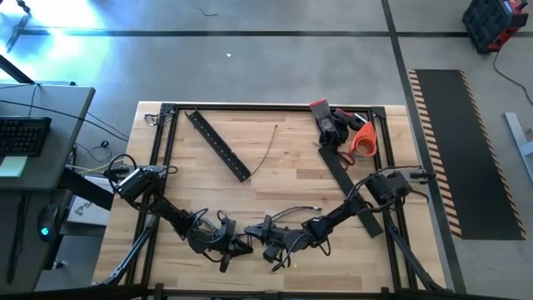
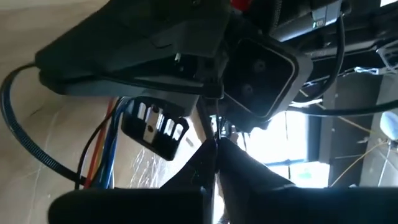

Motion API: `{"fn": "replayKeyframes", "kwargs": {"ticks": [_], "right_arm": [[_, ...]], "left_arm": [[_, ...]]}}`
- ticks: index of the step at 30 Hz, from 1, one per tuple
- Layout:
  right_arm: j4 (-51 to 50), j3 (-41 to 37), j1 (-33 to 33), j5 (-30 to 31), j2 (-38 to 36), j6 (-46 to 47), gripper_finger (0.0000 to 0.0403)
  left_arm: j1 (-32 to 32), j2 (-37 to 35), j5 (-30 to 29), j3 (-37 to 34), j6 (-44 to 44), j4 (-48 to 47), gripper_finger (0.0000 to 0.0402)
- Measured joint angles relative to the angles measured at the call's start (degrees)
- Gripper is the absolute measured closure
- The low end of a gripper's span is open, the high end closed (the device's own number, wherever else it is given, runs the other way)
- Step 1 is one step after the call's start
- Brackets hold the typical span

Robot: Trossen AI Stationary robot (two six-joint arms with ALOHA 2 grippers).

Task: Ziptie cables
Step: Wrap the cable wires with the black zip tie

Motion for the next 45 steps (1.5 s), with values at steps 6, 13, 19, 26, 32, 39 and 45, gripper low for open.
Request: {"fn": "replayKeyframes", "kwargs": {"ticks": [6, 13, 19, 26, 32, 39, 45], "right_arm": [[0.9, 0.0, 0.6, -0.6, 0.0, -3.9, 0.0403], [0.7, 0.0, 1.8, -0.6, 0.0, -5.7, 0.0403], [0.8, 0.0, 1.9, -1.0, 0.0, -6.5, 0.0403], [0.7, 0.0, 1.7, -1.1, 0.0, -5.2, 0.0403], [-0.2, 0.0, 1.7, -0.6, 0.0, -3.4, 0.0403], [-0.2, 0.0, 1.6, -0.6, 0.0, -3.3, 0.0403], [-0.2, 0.0, 1.2, -0.6, 0.0, -2.1, 0.0403]], "left_arm": [[2.1, 0.0, 3.7, 0.0, 0.1, 0.0, 0.0402], [3.3, 0.0, 5.1, -3.8, 1.9, 7.7, 0.0402], [3.5, 0.0, 4.2, -6.7, 3.1, 14.0, 0.0402], [3.0, 0.0, 4.8, -5.4, 6.1, 13.8, 0.0401], [0.8, 0.0, 1.0, -5.6, 6.1, 13.0, 0.0369], [-0.6, 0.0, -0.7, -5.6, 6.1, 13.1, 0.0305], [-0.6, 0.0, -2.4, -4.6, 9.8, 11.6, 0.0285]]}}
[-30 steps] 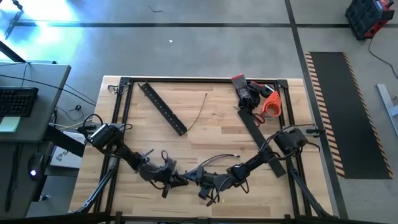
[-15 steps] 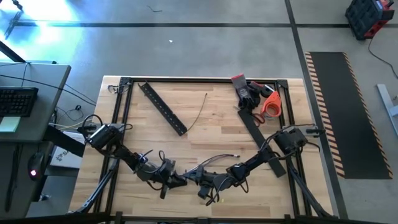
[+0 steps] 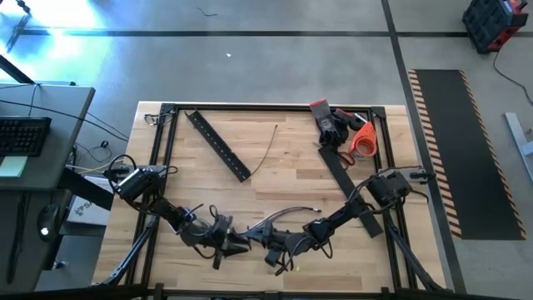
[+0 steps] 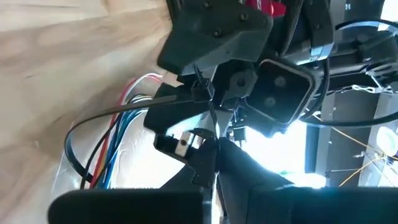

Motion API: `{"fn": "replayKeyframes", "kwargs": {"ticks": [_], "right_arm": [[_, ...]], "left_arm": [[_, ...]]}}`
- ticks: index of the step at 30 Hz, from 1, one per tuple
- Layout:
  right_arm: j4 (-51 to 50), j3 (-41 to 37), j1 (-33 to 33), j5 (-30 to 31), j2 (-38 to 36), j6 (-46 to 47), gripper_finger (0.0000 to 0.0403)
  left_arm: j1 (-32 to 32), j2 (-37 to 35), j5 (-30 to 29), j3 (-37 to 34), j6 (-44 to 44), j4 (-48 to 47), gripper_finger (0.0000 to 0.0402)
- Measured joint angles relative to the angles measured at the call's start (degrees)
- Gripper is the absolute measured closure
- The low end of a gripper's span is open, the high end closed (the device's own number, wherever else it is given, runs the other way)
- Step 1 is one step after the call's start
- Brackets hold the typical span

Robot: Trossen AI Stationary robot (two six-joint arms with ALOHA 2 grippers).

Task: Ziptie cables
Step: Wrap the cable wires with the black zip tie

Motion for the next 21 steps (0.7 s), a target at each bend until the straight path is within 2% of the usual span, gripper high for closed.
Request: {"fn": "replayKeyframes", "kwargs": {"ticks": [5, 9, 21], "right_arm": [[-0.1, 0.0, -0.6, -0.2, 0.0, 2.7, 0.0403], [-1.3, 0.0, -0.7, -0.2, 0.0, 3.9, 0.0403], [-2.1, 0.0, -0.7, -0.2, 0.0, 4.2, 0.0403]], "left_arm": [[0.0, 0.0, -3.5, 4.8, 8.8, -10.4, 0.0284], [-0.2, 0.0, -5.8, 8.0, 11.6, -16.2, 0.0284], [-3.2, 0.0, -13.5, 8.3, 11.3, -16.2, 0.0284]]}}
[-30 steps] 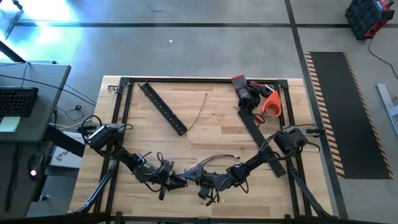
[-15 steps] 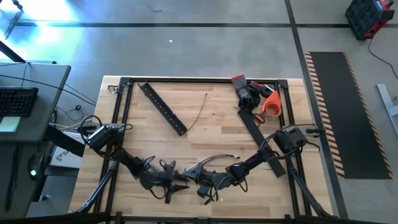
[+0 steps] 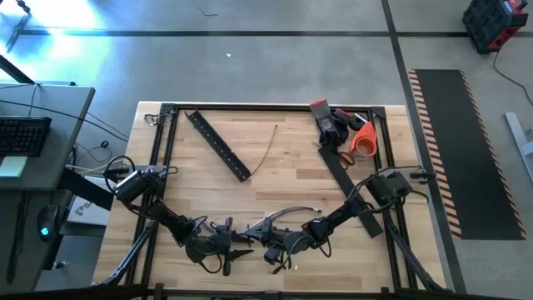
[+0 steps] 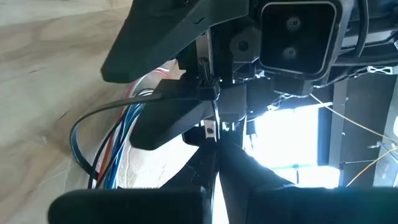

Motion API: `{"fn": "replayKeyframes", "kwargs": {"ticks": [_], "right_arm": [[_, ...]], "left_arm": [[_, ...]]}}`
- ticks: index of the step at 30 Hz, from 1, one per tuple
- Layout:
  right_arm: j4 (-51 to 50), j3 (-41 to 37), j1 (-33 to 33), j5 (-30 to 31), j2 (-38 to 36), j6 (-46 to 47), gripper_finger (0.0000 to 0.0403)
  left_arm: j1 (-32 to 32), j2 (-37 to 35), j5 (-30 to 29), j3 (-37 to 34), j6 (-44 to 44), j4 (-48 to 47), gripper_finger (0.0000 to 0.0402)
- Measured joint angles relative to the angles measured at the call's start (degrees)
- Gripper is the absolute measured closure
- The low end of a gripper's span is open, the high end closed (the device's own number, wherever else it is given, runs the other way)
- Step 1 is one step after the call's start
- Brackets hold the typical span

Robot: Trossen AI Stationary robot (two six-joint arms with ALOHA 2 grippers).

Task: Ziptie cables
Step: Wrap the cable wires with the black zip tie

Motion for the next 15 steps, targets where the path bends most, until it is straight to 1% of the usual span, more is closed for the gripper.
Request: {"fn": "replayKeyframes", "kwargs": {"ticks": [5, 8, 11, 15], "right_arm": [[0.0, 0.0, 0.0, 0.0, 0.0, 0.0, 0.0403], [0.0, 0.0, 0.0, 0.0, 0.0, 0.0, 0.0403], [0.0, 0.0, 0.0, 0.0, 0.0, 0.0, 0.0403], [0.0, 0.0, 0.0, 0.0, 0.0, -0.1, 0.0403]], "left_arm": [[-0.3, 0.0, -1.5, 0.0, 0.0, 0.1, 0.0285], [-0.3, -0.1, -2.4, 0.0, -0.5, 0.2, 0.03], [-0.1, -0.1, -2.6, 0.0, -1.2, 0.5, 0.0329], [0.2, -0.1, -2.2, 0.0, -3.2, 0.4, 0.0384]]}}
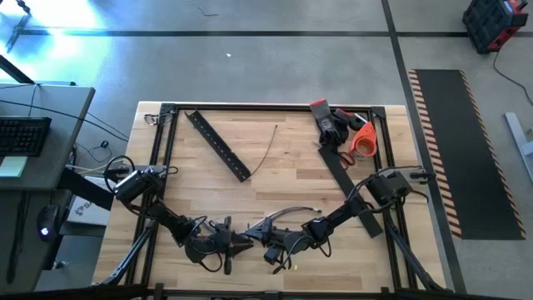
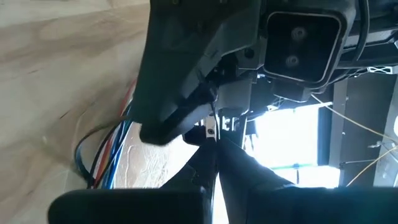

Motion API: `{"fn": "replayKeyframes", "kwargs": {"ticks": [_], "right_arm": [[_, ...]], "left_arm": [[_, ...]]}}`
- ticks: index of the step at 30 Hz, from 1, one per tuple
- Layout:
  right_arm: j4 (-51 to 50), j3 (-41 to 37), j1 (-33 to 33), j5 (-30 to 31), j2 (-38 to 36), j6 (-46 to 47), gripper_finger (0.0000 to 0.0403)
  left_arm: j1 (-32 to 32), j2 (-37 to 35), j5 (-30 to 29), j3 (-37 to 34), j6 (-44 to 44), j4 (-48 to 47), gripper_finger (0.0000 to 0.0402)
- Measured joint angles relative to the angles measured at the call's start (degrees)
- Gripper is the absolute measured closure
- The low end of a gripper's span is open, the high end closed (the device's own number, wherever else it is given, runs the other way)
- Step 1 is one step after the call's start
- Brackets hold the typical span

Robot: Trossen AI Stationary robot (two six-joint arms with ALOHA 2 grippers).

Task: Ziptie cables
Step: Wrap the cable wires with the black zip tie

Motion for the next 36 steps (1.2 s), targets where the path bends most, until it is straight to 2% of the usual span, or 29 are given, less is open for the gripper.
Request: {"fn": "replayKeyframes", "kwargs": {"ticks": [2, 9, 23, 31, 36], "right_arm": [[0.0, 0.0, 0.0, 0.0, 0.0, -0.7, 0.0403], [0.0, 0.0, 0.0, 0.0, 0.0, -1.9, 0.0403], [1.1, 0.0, 2.0, 0.5, 0.0, -6.4, 0.0403], [0.6, 0.0, 2.5, -1.2, -0.1, -8.5, 0.0403], [0.6, 0.0, 1.4, -2.6, -0.1, -4.9, 0.0403]], "left_arm": [[0.2, 0.0, 0.7, 0.0, -0.3, 0.0, 0.0396], [1.2, -0.1, 2.0, 0.0, -3.4, 0.0, 0.0401], [1.3, -0.1, 1.0, -0.1, -4.3, 0.0, 0.0401], [1.2, -0.1, 1.0, -5.3, -2.3, 10.5, 0.0401], [1.2, -0.1, 1.2, -5.9, -2.4, 11.3, 0.0401]]}}
